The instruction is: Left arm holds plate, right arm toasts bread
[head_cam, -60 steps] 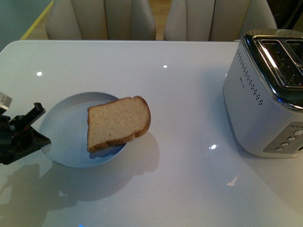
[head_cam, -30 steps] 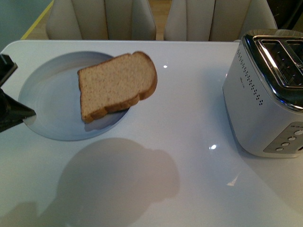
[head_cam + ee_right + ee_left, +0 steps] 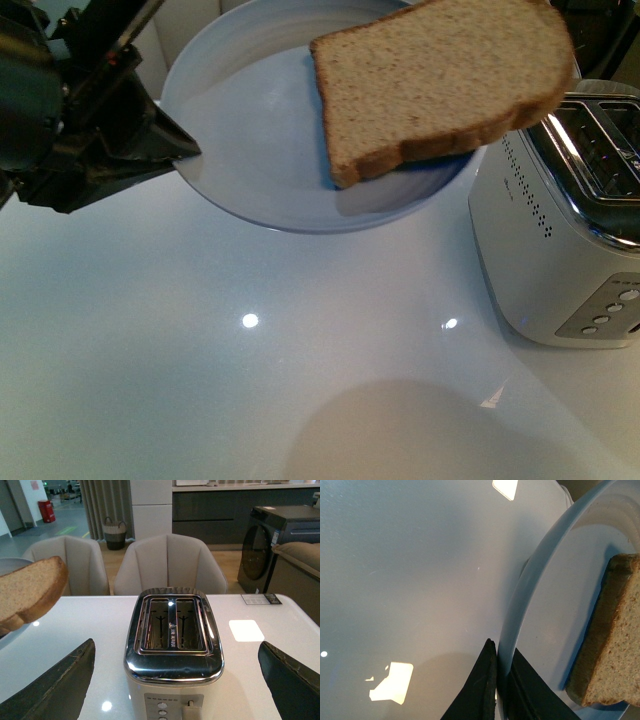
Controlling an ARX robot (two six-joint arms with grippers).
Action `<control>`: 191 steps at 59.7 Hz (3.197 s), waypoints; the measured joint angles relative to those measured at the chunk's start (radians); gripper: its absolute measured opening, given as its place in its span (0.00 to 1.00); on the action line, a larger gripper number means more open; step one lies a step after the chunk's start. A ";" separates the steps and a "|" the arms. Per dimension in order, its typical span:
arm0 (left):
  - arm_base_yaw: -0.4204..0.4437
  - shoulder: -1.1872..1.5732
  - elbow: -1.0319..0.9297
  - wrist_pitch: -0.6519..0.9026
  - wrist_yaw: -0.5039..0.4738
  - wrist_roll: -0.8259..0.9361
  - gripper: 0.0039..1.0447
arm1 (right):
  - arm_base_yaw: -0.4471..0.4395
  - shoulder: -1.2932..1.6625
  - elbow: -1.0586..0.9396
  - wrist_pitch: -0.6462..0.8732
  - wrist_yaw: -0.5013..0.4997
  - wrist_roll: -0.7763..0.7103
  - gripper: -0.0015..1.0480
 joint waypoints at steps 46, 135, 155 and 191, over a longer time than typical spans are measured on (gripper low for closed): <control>-0.081 -0.003 0.007 -0.026 -0.040 -0.043 0.03 | 0.000 0.000 0.000 0.000 0.000 0.000 0.91; -0.082 -0.003 0.008 -0.026 -0.042 -0.050 0.03 | 0.209 1.178 0.296 0.608 -0.195 0.914 0.91; -0.082 -0.003 0.008 -0.026 -0.042 -0.050 0.03 | 0.261 1.242 0.325 0.666 -0.190 0.971 0.91; -0.082 -0.003 0.008 -0.026 -0.042 -0.050 0.03 | 0.267 1.267 0.329 0.686 -0.196 0.996 0.07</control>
